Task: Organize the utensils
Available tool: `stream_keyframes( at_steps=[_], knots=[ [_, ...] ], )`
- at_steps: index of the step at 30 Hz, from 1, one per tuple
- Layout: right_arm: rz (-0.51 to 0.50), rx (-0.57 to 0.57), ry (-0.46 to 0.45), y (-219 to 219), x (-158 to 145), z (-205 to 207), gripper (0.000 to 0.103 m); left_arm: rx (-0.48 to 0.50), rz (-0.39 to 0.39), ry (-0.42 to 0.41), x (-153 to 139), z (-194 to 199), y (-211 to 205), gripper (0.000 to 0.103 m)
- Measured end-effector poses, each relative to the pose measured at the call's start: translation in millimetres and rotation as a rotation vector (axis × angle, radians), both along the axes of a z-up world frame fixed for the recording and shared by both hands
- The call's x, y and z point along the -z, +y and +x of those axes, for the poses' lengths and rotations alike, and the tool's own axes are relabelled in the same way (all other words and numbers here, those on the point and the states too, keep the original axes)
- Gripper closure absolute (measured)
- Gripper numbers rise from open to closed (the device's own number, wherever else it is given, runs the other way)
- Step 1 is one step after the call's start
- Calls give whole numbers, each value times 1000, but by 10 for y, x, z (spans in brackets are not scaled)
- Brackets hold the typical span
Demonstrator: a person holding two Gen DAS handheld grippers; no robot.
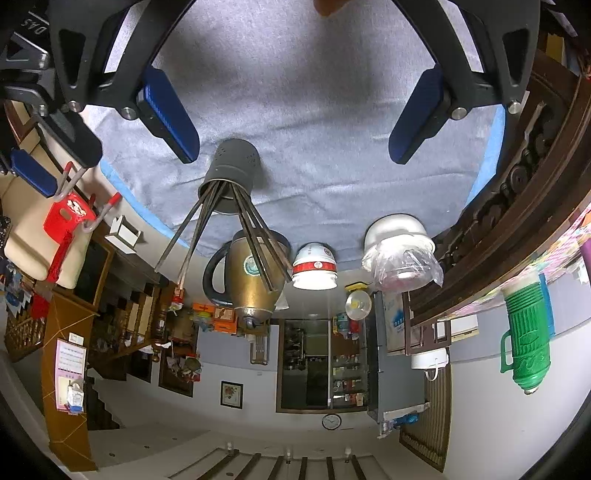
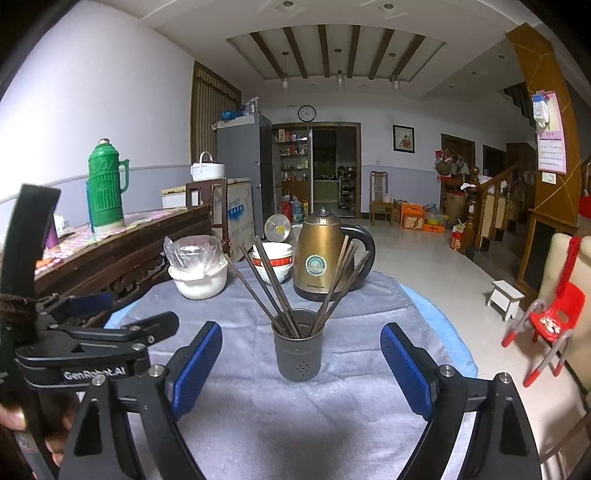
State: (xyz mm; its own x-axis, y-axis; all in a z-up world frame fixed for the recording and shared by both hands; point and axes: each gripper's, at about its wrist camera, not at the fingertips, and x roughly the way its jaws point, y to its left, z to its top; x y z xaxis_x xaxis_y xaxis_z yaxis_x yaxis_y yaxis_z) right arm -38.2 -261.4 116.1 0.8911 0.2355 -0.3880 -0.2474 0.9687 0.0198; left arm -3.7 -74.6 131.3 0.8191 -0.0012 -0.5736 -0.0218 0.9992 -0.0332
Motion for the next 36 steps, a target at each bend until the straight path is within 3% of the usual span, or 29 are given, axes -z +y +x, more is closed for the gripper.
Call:
stream_keyframes(
  at_steps=[21,36],
  knots=[
    [-25,6,39,54,133,285,13,-24,70,15,70,253,-26,0],
    [-41,4,47,136,169,392,13,-48,37,30,120,359,90,0]
  ],
)
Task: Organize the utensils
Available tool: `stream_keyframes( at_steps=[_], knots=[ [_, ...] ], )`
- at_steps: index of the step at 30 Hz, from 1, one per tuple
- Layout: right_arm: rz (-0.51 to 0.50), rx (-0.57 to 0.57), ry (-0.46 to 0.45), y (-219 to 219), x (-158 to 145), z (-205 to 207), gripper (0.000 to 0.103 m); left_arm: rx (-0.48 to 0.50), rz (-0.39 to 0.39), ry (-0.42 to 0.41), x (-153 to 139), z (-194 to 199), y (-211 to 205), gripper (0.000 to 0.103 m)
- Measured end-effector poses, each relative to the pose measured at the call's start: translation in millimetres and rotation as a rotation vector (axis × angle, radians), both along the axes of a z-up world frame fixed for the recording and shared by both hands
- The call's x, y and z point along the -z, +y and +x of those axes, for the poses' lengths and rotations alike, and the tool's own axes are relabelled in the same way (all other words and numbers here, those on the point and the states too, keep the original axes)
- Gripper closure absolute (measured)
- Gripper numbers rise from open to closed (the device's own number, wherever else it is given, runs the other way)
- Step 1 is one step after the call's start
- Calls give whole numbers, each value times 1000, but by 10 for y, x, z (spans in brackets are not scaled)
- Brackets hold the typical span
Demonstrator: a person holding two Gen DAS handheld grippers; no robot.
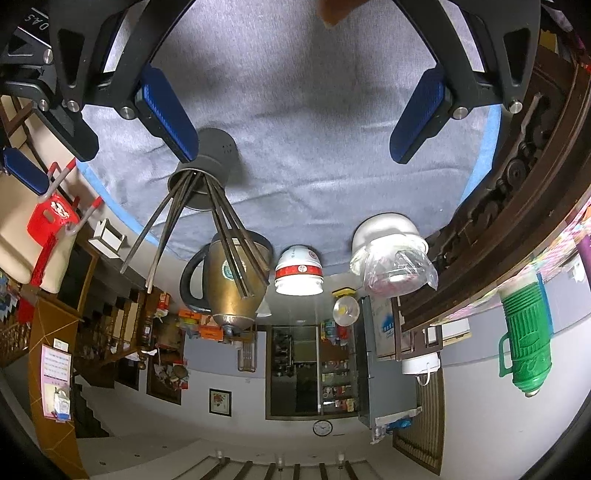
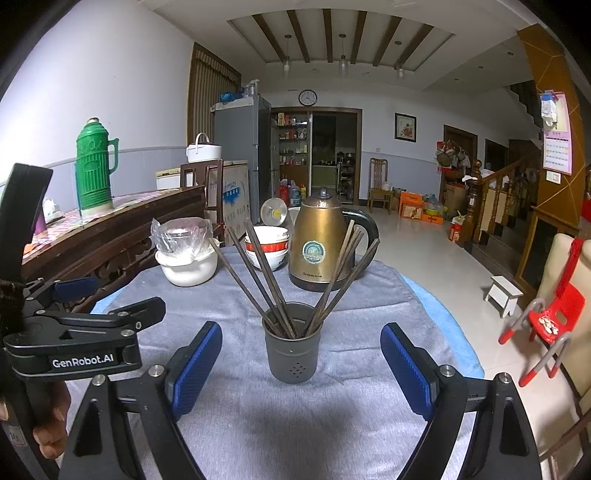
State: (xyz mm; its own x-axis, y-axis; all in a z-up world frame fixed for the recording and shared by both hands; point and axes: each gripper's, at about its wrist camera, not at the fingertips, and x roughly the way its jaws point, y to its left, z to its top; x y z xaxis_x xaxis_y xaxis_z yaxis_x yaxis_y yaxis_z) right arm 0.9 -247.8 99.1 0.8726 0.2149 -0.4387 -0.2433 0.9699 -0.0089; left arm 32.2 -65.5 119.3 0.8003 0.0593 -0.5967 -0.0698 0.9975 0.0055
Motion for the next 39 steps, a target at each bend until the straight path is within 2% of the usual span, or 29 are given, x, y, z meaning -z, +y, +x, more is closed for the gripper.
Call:
stream_keyframes(
  at_steps=[18,39],
  knots=[
    [-20,19,4,11,12,59,13,3,-5,-30,-19,13,23,0],
    [-30,35,10,25,20,120,13,13,-20,-25,-19,70,29,0]
  ],
)
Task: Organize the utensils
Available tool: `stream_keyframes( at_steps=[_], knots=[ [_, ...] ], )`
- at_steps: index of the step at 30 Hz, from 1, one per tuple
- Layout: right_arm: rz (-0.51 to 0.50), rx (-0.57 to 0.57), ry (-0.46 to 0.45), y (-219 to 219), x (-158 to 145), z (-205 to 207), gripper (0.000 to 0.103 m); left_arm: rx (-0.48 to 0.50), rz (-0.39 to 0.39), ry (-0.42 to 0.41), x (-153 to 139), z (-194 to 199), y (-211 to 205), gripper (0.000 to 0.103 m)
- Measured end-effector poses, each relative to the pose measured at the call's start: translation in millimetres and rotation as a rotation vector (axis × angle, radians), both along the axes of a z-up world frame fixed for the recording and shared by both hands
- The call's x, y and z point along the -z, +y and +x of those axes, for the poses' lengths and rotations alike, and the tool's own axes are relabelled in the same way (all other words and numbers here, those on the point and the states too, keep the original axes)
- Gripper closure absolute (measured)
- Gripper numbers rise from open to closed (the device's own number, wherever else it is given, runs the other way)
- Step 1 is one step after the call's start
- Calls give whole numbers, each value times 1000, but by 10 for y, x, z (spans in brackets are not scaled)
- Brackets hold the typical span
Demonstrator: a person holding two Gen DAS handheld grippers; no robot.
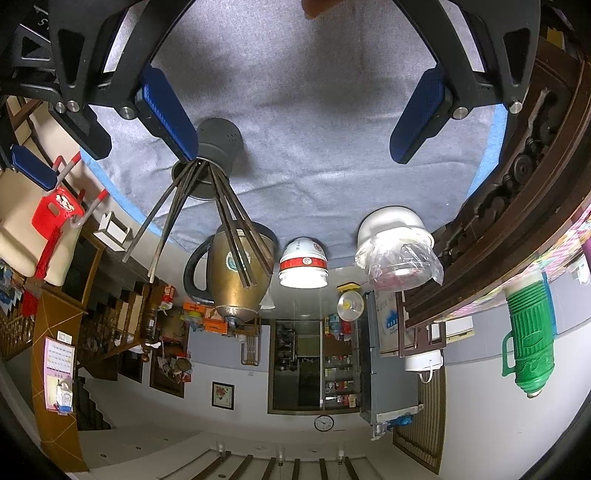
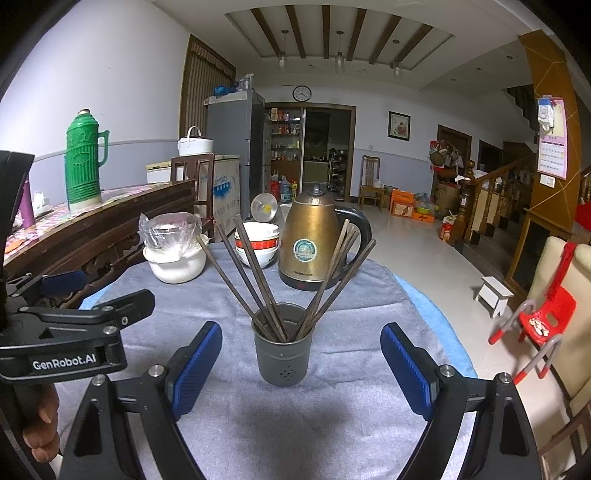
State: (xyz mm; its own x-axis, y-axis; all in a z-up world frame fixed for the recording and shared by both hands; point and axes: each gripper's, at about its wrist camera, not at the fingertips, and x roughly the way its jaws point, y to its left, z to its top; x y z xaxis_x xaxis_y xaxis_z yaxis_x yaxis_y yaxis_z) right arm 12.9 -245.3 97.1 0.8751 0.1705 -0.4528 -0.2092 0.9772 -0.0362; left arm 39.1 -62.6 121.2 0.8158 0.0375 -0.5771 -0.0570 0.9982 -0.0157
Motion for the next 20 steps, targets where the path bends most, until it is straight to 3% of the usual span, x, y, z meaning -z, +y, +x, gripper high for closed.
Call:
stream_keyframes(
  at_steps=[20],
  knots=[
    [-11,-1,2,8,-23,28,13,-11,11,-32,-49,-31,-23,0]
  ],
)
